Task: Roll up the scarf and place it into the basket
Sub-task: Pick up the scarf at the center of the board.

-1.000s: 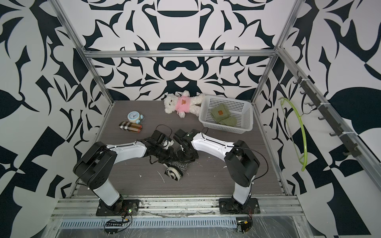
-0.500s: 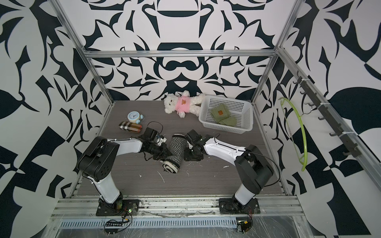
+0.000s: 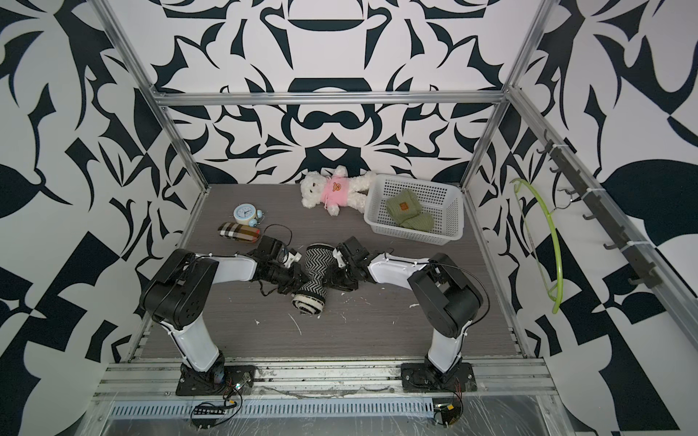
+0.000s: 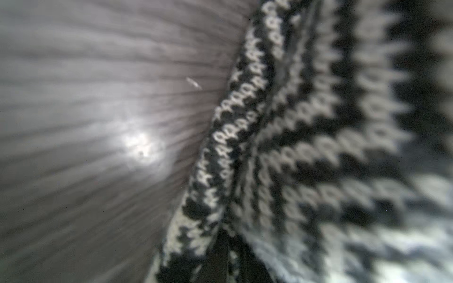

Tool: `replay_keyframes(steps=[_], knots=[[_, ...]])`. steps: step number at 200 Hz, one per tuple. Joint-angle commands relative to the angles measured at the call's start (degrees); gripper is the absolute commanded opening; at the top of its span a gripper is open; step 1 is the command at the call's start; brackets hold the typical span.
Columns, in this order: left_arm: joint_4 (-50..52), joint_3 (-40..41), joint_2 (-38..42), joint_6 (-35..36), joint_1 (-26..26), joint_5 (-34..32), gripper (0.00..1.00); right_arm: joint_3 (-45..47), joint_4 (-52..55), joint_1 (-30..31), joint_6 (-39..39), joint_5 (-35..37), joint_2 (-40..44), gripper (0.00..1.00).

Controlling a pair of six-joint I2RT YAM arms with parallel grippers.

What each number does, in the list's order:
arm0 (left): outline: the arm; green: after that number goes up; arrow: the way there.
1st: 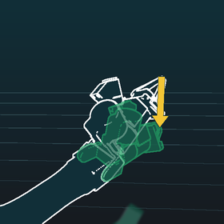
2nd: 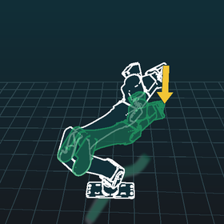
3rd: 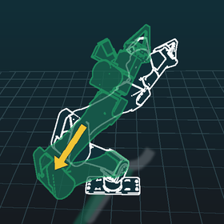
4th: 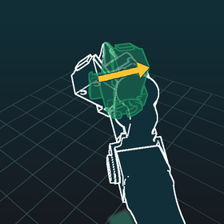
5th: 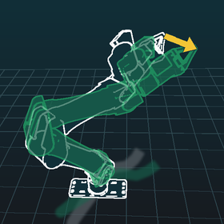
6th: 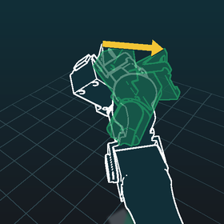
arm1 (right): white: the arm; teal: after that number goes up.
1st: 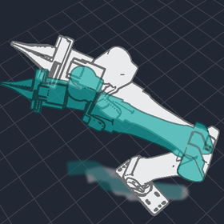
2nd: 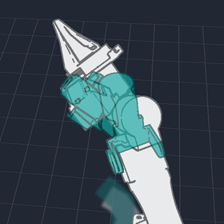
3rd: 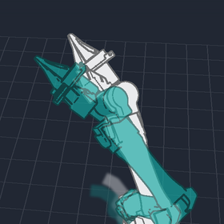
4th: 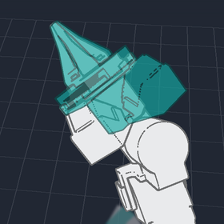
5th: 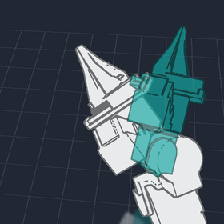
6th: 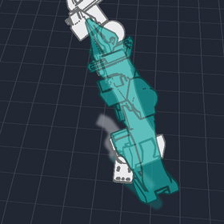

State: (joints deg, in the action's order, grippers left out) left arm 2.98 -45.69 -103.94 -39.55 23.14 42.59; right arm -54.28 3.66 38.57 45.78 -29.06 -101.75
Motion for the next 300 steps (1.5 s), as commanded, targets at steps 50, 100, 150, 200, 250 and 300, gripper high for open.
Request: replay_keyframes(steps=[50, 100, 150, 200, 250, 300], knots=[[5.48, 3.33, -6.51, 0.38, 0.76, -8.88, 0.03, 0.32, -30.61, -0.25, 16.39, -10.80, -11.00, 0.66], [5.10, 2.76, -7.15, 0.43, 0.71, -8.00, 0.03, -3.38, -26.28, 2.21, 15.88, -11.45, -15.49, 0.88], [4.89, 2.76, -7.50, 0.45, 0.69, -7.98, 0.03, -4.43, -12.14, 4.14, 11.01, -8.12, -14.81, 0.50], [6.17, 1.39, -5.49, 0.00, 0.37, -5.87, 0.03, -1.69, -11.66, 4.50, 9.21, -6.67, -12.49, 0.00], [27.36, -7.35, 18.13, 1.71, -6.32, -12.30, 0.38, -6.69, -3.79, 0.41, 0.60, -6.60, -5.07, 0.00], [35.67, -10.54, 27.93, 1.84, -12.91, -14.52, 0.40, -24.90, 17.48, -12.33, -12.02, -7.68, 3.64, 0.00]])
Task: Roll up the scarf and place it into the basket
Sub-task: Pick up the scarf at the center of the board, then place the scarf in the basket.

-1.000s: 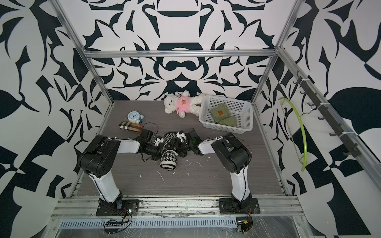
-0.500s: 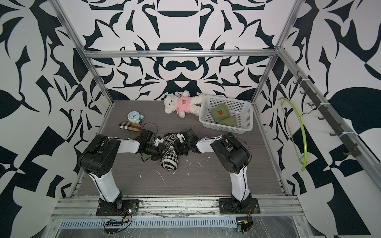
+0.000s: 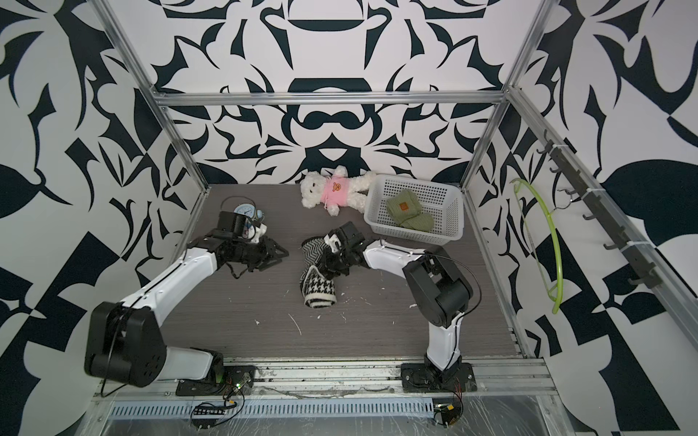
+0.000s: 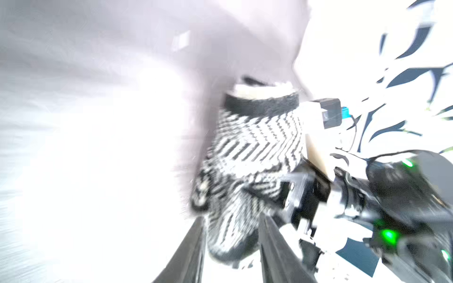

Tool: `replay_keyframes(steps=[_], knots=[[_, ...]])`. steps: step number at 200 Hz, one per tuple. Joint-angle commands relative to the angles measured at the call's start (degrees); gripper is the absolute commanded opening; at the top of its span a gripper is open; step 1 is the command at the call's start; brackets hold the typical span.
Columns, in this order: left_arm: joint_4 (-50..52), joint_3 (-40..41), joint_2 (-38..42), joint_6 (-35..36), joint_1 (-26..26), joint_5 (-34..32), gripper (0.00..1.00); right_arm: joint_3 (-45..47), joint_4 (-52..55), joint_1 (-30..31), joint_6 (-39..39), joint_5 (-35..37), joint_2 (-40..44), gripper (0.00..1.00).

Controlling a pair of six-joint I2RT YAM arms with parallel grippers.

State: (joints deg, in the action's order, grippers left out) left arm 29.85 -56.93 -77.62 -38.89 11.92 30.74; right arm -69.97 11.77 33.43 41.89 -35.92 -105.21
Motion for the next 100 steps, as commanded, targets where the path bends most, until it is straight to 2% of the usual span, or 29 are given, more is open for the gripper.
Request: replay_keyframes(steps=[1, 32, 64, 100], knots=[[8.82, 0.73, 1.65, 1.19, -1.80, -2.69, 0.40, -9.56, 9.66, -7.48, -8.31, -0.78, 7.15, 0.00], [7.60, 2.29, 1.36, 1.36, -2.37, -1.06, 0.40, -21.80, 18.48, -17.84, -13.97, 0.97, 6.41, 0.00], [6.31, 3.67, 1.03, 1.46, -2.42, -0.42, 0.40, -28.03, 17.77, -26.89, -14.29, 1.07, 2.62, 0.00], [5.08, 4.40, 0.20, 1.82, -2.40, -0.06, 0.40, -37.18, 15.11, -32.22, -13.63, -1.83, -5.17, 0.00]])
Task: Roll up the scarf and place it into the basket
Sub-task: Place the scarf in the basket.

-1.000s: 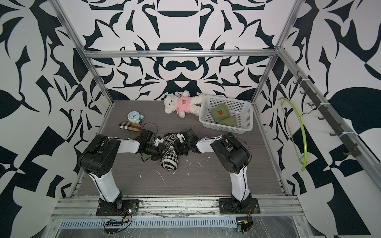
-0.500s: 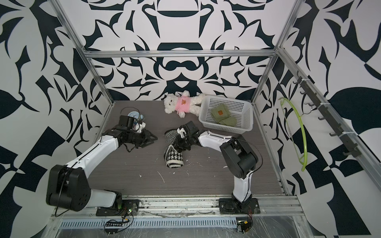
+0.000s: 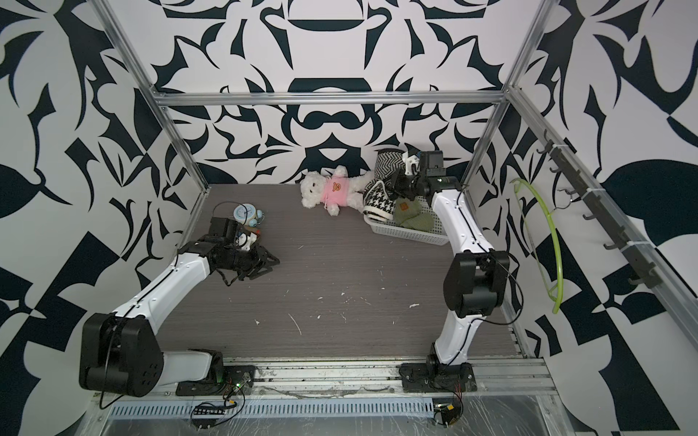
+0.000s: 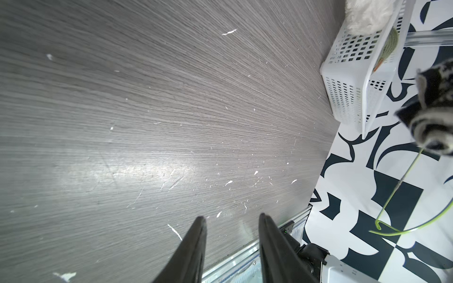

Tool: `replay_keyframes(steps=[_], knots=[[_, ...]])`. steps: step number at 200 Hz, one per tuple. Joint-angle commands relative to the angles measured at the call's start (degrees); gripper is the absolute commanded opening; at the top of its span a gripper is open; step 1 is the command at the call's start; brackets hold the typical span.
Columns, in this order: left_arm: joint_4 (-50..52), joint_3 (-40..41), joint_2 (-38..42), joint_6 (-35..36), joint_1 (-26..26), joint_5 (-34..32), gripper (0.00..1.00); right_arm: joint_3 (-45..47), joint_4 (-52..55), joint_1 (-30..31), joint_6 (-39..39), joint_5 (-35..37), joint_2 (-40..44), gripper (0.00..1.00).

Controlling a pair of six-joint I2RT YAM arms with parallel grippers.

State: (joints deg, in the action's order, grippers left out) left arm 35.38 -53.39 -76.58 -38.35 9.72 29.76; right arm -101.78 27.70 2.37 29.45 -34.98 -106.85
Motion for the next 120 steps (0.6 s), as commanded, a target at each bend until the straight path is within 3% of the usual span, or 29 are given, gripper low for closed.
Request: replay_keyframes(steps=[1, 42, 94, 120], knots=[[-0.51, 0.93, -0.94, 1.22, -0.21, 0.92, 0.40, -5.55, -1.08, -1.24, -1.17, -2.84, -3.71, 0.00], [-2.15, 1.80, -2.65, 0.99, -0.18, 1.61, 0.40, -14.21, -2.36, -2.11, -2.11, -6.33, -11.97, 0.00], [-2.55, 1.80, -3.75, 1.01, -0.22, 1.70, 0.40, -6.84, -8.11, -8.83, -0.25, -5.58, -5.80, 0.00], [-3.61, 1.95, -4.43, 0.69, -0.22, 2.13, 0.40, -6.77, 0.59, -14.33, -4.43, -3.41, -4.04, 0.00]])
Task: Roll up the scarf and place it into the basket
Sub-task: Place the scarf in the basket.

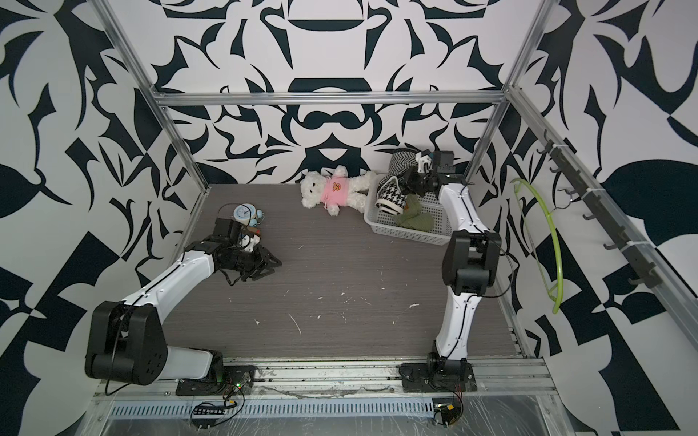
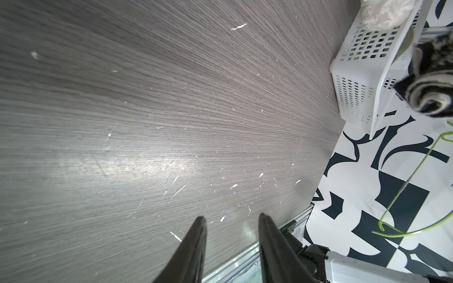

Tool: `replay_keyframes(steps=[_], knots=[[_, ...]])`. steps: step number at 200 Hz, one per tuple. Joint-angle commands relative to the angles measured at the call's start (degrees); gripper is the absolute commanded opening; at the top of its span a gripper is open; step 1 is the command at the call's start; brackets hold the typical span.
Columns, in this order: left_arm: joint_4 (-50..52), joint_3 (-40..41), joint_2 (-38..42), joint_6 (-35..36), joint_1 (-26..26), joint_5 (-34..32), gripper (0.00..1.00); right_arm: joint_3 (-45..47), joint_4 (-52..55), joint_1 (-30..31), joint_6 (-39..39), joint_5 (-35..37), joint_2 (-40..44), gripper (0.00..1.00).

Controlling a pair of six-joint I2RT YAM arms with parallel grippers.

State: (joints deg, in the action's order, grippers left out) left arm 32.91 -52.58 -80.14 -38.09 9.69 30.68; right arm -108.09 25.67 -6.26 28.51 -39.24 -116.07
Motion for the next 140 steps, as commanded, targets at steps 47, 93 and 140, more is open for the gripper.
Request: replay_keyframes(steps=[47, 93, 140], knots=[[-3.03, 1.31, -2.46, -0.50, -0.14, 2.45, 0.39, 6.40, 5.39, -14.94, -5.91, 2.86, 3.51, 0.00], [-2.01, 1.80, -0.67, -0.30, -0.18, 1.67, 0.39, 2.04, 14.84, -15.14, -9.71, 3.65, -3.03, 0.00], [-2.76, 1.78, -1.38, -0.51, -0.15, 2.17, 0.39, -6.96, 29.11, -10.73, -15.94, 16.46, -8.78, 0.00]])
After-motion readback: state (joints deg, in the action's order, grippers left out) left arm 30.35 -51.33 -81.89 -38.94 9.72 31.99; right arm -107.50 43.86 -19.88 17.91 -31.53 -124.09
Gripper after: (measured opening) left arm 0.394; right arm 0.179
